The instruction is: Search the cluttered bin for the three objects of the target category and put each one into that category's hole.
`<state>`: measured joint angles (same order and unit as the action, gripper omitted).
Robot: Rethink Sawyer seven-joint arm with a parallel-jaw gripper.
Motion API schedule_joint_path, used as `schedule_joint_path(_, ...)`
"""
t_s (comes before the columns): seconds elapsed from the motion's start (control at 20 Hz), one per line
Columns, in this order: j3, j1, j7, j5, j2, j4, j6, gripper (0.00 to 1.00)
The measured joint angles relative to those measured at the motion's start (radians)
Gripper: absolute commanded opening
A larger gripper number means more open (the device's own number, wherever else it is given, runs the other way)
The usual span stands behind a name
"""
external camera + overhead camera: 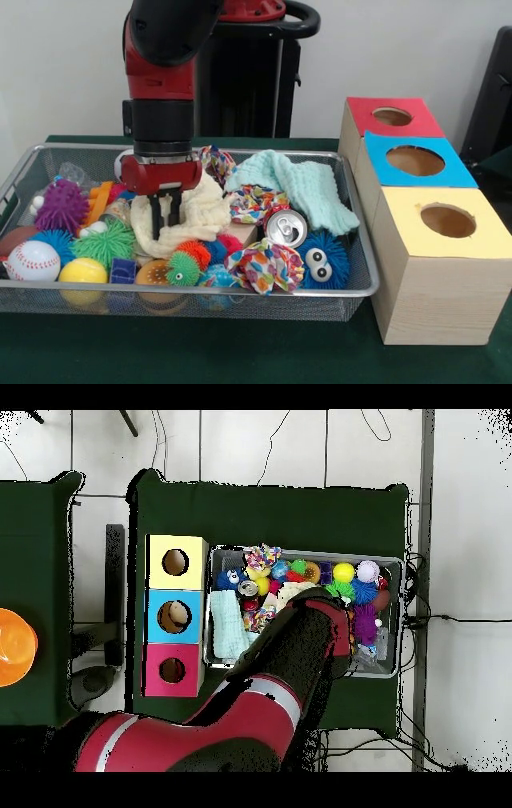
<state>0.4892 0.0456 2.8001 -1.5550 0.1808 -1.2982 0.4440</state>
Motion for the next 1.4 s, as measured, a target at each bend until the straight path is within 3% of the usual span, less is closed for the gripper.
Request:
schedule_joint_path(0.8, 0.000, 0.036, 0.000, -0.026, -0.001, 0.001, -0.001, 0.00)
schedule_joint_path(1.4, 0.026, 0.204, 0.060, -0.074, -0.001, -0.021, -0.012, 0.00)
